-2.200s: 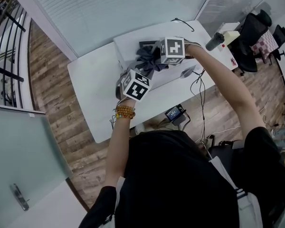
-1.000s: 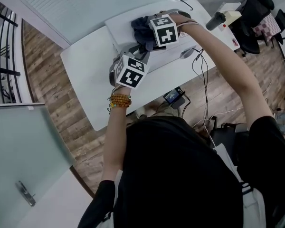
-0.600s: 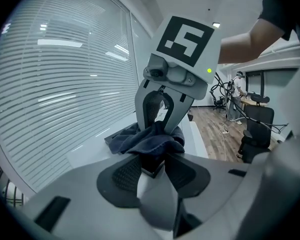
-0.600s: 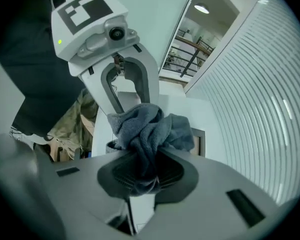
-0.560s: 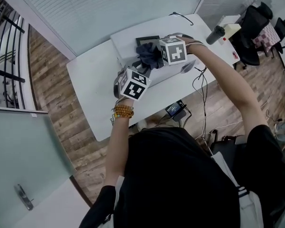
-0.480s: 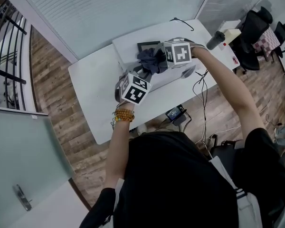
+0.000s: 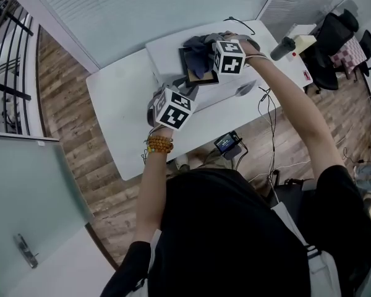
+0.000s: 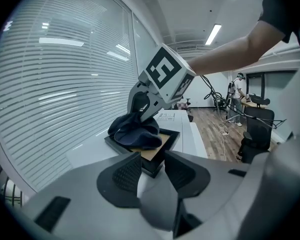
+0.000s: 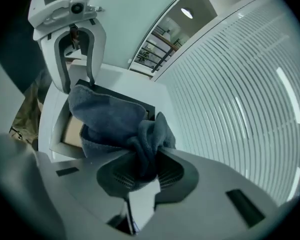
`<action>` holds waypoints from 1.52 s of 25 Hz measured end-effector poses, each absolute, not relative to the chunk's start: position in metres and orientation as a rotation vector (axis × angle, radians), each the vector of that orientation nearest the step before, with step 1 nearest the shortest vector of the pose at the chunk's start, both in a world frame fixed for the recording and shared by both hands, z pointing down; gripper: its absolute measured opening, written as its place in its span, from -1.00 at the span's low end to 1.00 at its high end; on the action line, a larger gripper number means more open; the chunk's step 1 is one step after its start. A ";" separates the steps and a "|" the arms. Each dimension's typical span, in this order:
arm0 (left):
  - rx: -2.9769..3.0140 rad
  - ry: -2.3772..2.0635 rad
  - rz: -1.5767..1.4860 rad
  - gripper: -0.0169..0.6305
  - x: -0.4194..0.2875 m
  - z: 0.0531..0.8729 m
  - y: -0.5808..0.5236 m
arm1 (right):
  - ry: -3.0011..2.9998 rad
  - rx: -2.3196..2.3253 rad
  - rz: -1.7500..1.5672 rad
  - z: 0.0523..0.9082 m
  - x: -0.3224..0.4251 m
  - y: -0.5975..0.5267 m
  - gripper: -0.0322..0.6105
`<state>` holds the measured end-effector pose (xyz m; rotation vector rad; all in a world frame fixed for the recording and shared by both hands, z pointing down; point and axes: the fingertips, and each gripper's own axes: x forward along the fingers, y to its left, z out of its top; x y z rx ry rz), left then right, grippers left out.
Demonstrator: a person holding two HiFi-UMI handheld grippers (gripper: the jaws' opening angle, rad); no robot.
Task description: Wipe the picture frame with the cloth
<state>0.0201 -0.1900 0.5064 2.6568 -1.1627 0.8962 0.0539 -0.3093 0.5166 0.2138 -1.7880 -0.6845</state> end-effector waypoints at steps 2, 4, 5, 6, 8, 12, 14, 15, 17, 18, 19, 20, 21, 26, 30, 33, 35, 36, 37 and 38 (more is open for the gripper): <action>2.655 -1.171 0.899 -0.50 0.019 0.505 -0.193 | -1.801 0.200 -0.669 0.517 0.049 -0.304 -0.72; 2.651 -1.177 0.897 -0.50 0.019 0.505 -0.192 | -1.818 0.189 -0.634 0.518 0.047 -0.296 -0.72; 2.649 -1.177 0.895 -0.50 0.019 0.506 -0.191 | -1.838 0.192 -0.607 0.518 0.046 -0.291 -0.72; 2.647 -1.176 0.893 -0.50 0.020 0.507 -0.191 | -1.864 0.201 -0.586 0.519 0.045 -0.286 -0.73; 2.644 -1.174 0.893 -0.50 0.020 0.508 -0.189 | -1.907 0.220 -0.571 0.521 0.046 -0.279 -0.74; 2.646 -1.173 0.892 -0.49 0.019 0.507 -0.191 | -1.916 0.194 -0.561 0.520 0.046 -0.267 -0.75; 2.646 -1.171 0.891 -0.49 0.018 0.507 -0.192 | -1.903 0.150 -0.549 0.520 0.044 -0.257 -0.75; 2.646 -1.170 0.890 -0.49 0.018 0.507 -0.192 | -1.898 0.119 -0.539 0.520 0.043 -0.250 -0.75; 2.647 -1.165 0.887 -0.49 0.019 0.508 -0.190 | -1.886 0.038 -0.515 0.521 0.044 -0.231 -0.75; 2.647 -1.162 0.887 -0.49 0.019 0.508 -0.190 | -1.879 -0.001 -0.509 0.522 0.044 -0.221 -0.75; 2.646 -1.159 0.888 -0.49 0.019 0.508 -0.190 | -1.872 -0.030 -0.511 0.523 0.044 -0.214 -0.75; 2.646 -1.156 0.889 -0.49 0.020 0.508 -0.190 | -1.867 -0.046 -0.520 0.524 0.044 -0.210 -0.75; 2.646 -1.154 0.890 -0.49 0.020 0.507 -0.190 | -1.866 -0.052 -0.528 0.524 0.044 -0.209 -0.75; 2.663 -1.164 0.910 -0.49 0.017 0.508 -0.191 | -1.924 -0.052 -0.488 0.522 0.033 -0.208 -0.75; 2.679 -1.163 0.911 -0.49 0.018 0.509 -0.192 | -1.898 -0.047 -0.501 0.523 0.025 -0.207 -0.75; 2.674 -1.176 0.900 -0.49 0.016 0.508 -0.191 | -1.916 -0.014 -0.514 0.521 0.019 -0.208 -0.75; 2.685 -1.186 0.878 -0.49 0.016 0.506 -0.191 | -1.998 0.090 -0.486 0.516 0.019 -0.212 -0.75; 2.694 -1.188 0.858 -0.49 0.017 0.506 -0.191 | -2.054 0.169 -0.456 0.514 0.022 -0.213 -0.74; 2.705 -1.187 0.828 -0.49 0.018 0.505 -0.189 | -2.112 0.263 -0.412 0.511 0.026 -0.214 -0.72; 2.713 -1.186 0.785 -0.48 0.019 0.505 -0.187 | -2.168 0.368 -0.361 0.509 0.030 -0.215 -0.71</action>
